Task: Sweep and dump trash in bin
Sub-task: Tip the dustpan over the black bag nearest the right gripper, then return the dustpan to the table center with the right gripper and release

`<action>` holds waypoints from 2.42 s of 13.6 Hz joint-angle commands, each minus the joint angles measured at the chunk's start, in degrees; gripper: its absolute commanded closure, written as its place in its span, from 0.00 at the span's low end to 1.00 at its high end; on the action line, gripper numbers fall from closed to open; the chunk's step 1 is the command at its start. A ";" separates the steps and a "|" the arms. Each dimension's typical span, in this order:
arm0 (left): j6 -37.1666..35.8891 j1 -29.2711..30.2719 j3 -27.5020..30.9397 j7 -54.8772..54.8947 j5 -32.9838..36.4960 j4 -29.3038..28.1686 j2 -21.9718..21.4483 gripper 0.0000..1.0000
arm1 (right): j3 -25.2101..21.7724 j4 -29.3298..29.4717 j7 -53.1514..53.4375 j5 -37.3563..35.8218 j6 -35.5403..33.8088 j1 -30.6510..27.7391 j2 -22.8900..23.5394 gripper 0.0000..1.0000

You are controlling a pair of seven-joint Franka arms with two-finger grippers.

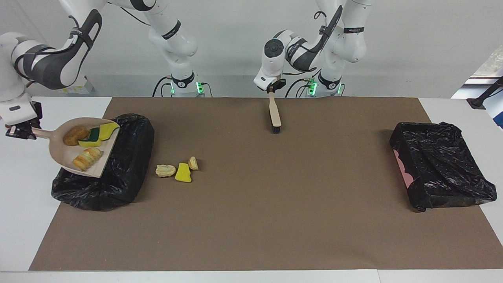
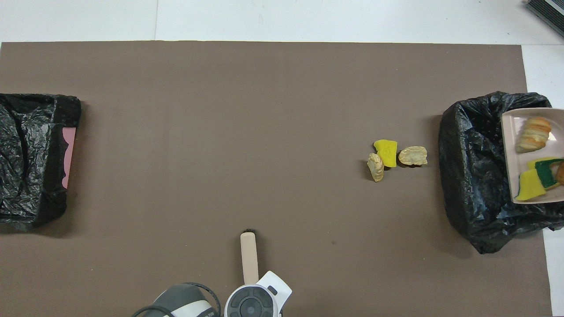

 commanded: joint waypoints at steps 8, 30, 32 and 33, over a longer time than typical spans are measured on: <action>-0.62 10.48 0.41 11.14 1.29 9.53 3.91 0.00 | 0.80 -14.82 19.12 -21.85 -0.14 5.06 -10.54 1.00; -31.82 52.16 1.20 57.03 17.74 60.42 9.35 0.00 | 1.41 -15.26 46.02 9.48 -5.31 19.19 -12.57 1.00; -33.23 53.29 1.20 57.38 17.56 63.16 10.59 0.00 | 1.50 -15.17 59.75 15.47 -6.81 23.22 -11.00 1.00; -33.24 53.30 1.20 57.38 17.56 63.17 11.12 0.00 | 1.50 -15.17 64.94 16.10 -6.38 25.33 -9.94 1.00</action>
